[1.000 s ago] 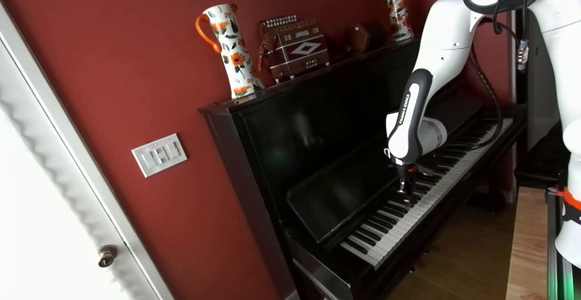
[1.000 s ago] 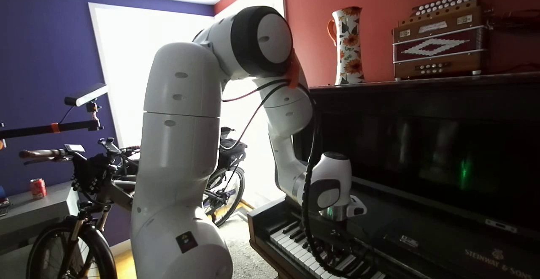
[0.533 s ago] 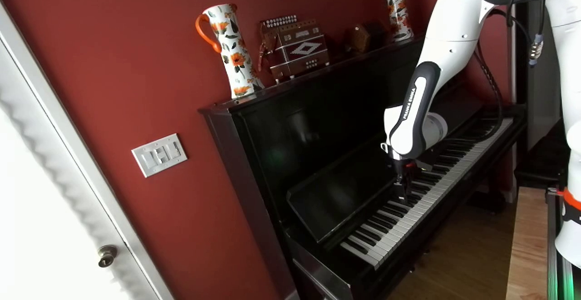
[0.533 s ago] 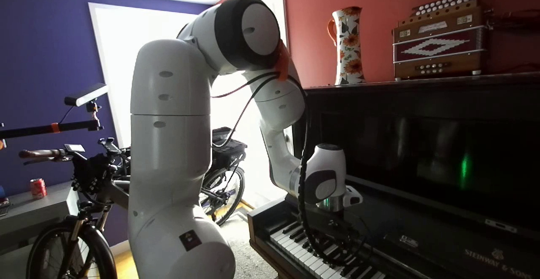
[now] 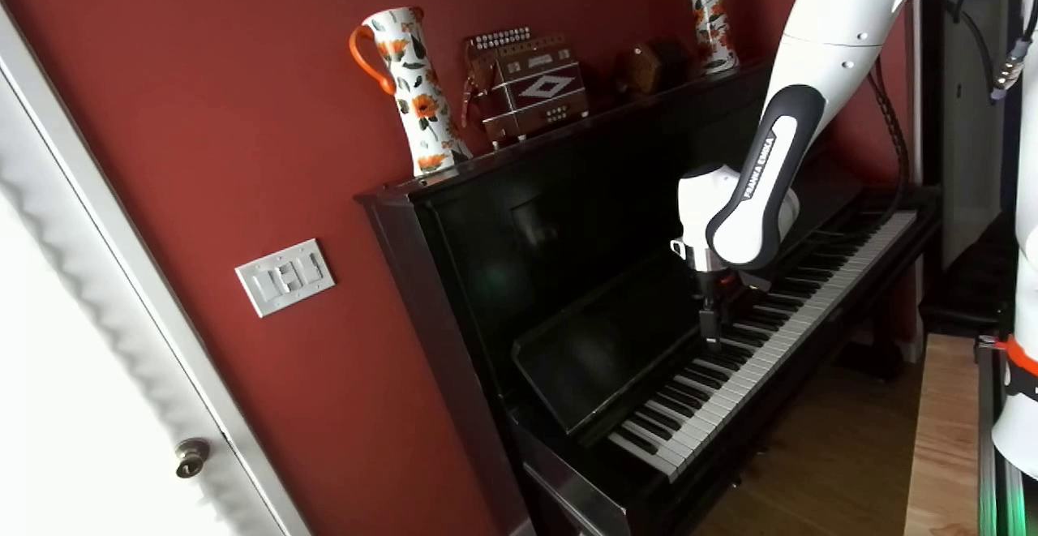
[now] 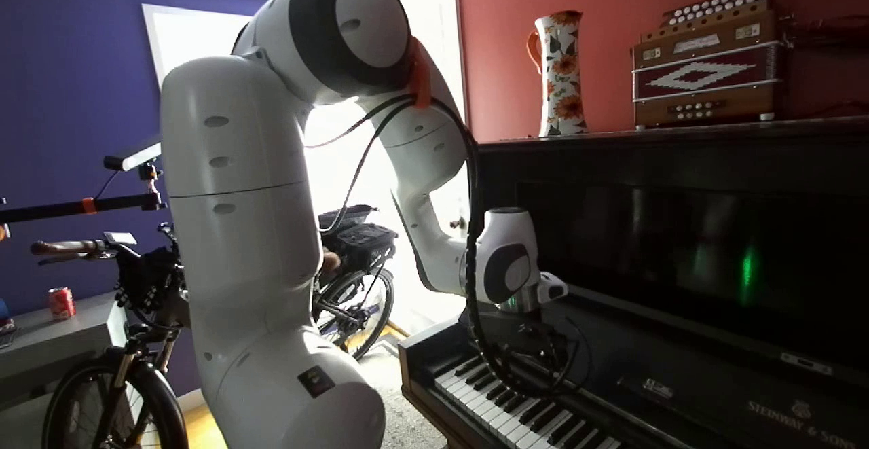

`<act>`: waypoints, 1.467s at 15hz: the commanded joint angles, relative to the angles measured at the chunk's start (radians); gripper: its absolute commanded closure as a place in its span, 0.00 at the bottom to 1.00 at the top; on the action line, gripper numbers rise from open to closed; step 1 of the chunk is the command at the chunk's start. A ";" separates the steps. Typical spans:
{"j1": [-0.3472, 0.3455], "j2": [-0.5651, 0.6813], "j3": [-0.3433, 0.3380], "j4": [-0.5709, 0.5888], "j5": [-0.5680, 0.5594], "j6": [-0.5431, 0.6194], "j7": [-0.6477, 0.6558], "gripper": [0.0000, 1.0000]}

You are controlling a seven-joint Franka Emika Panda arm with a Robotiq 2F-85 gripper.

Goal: Press the key on the left side of the piano

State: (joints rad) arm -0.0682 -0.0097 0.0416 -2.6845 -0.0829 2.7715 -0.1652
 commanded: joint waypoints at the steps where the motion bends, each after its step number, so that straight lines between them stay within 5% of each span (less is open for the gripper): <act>1: 0.026 -0.134 -0.007 -0.052 -0.112 -0.068 0.106 0.00; 13: 0.078 -0.401 0.048 -0.096 -0.079 -0.243 0.202 0.00; 22: 0.075 -0.382 0.047 -0.055 -0.089 -0.250 0.199 0.00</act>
State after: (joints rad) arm 0.0028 -0.3900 0.0928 -2.7404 -0.1710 2.5251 0.0337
